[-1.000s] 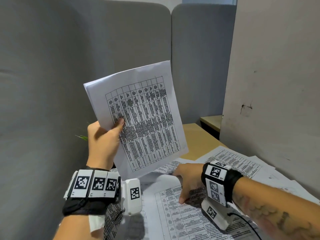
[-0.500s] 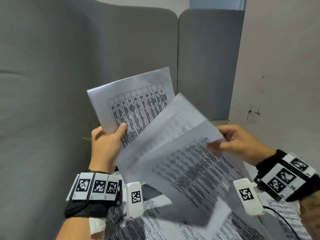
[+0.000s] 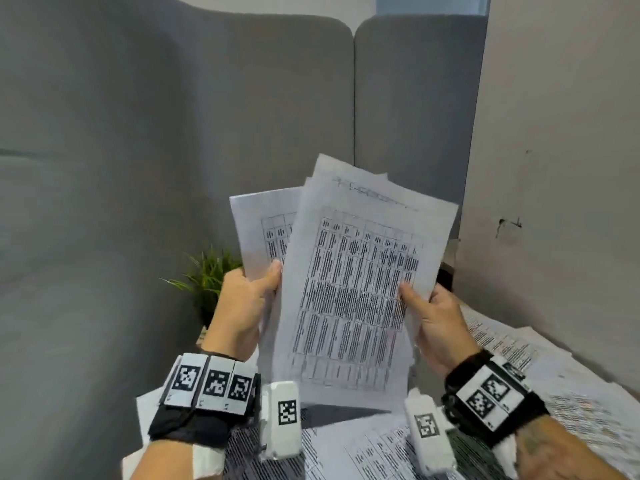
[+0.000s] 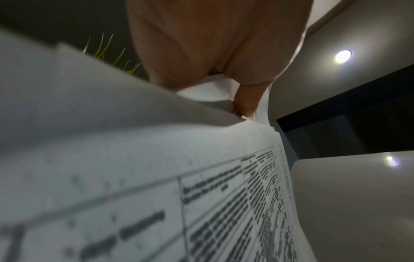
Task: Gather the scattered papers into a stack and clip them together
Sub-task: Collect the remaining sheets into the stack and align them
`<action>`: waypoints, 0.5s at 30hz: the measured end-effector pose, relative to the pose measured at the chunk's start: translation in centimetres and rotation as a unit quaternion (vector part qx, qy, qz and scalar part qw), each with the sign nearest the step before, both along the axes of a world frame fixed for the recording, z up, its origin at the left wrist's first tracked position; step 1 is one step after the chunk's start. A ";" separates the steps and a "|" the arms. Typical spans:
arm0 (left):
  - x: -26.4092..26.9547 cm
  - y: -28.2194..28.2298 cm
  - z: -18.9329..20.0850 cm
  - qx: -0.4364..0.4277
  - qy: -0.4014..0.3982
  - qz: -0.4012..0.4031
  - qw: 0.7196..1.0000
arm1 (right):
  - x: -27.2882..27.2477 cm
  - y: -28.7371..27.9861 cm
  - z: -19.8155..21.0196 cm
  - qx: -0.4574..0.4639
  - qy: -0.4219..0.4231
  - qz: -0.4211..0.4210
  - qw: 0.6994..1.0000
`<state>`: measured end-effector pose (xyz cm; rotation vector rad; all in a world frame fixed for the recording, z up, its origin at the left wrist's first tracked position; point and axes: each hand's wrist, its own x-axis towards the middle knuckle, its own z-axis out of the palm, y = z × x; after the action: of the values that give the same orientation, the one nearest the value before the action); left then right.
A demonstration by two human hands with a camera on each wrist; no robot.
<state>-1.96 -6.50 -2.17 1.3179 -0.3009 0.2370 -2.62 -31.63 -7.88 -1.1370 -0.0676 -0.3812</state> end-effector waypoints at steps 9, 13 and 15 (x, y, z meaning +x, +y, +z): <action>0.1 -1.1 -0.9 0.054 -0.060 0.003 0.997 | -0.7 0.6 -0.1 -0.085 -0.041 -0.048 0.994; -0.2 -1.3 -0.7 0.012 -0.074 -0.027 0.997 | -2.0 0.0 1.8 -0.108 -0.113 -0.076 0.985; -0.6 -1.4 -0.3 -0.006 -0.090 -0.051 0.995 | -2.5 -0.3 2.7 -0.112 -0.154 -0.089 0.978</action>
<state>-2.58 -7.86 -2.48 1.2676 -0.5177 0.2707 -5.15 -31.95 -5.16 -1.3025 -0.2873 -0.7218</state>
